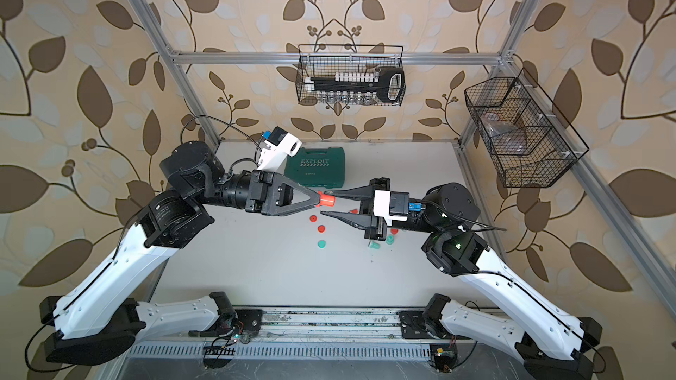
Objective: Close the stamp cap
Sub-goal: Pick up the stamp from the center of the board.
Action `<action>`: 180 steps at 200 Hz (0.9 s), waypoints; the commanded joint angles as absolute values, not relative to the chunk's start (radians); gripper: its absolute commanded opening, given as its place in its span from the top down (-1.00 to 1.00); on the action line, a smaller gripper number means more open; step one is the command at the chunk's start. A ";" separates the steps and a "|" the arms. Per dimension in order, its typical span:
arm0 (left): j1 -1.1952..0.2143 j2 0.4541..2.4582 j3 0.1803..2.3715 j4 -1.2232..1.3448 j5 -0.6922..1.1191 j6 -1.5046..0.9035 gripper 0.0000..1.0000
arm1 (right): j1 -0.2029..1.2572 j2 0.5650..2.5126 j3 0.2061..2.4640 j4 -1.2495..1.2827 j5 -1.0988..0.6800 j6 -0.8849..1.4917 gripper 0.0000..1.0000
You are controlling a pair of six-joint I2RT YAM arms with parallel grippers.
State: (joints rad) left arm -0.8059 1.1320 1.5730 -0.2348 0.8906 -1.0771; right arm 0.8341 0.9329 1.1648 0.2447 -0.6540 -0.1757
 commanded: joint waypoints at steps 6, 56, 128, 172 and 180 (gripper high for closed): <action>-0.812 1.115 1.570 -0.170 0.897 -1.079 0.78 | 0.848 0.936 1.199 0.257 -0.671 -0.165 0.49; -0.811 1.114 1.559 -0.154 0.893 -1.089 0.81 | 0.857 0.947 1.206 0.236 -0.657 -0.175 0.54; -0.811 1.112 1.554 -0.143 0.894 -1.098 0.82 | 0.872 0.956 1.221 0.191 -0.646 -0.206 0.77; -0.812 1.109 1.555 -0.152 0.886 -1.093 0.79 | 0.880 0.952 1.223 0.180 -0.626 -0.214 0.95; -0.811 1.107 1.558 -0.173 0.872 -1.082 0.73 | 0.880 0.951 1.224 0.175 -0.620 -0.213 0.97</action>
State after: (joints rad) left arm -0.8062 1.1187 1.5558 -0.2050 0.9081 -1.1004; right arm 0.8646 0.9478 1.1954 0.2173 -0.6239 -0.2070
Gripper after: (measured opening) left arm 0.275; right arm 0.127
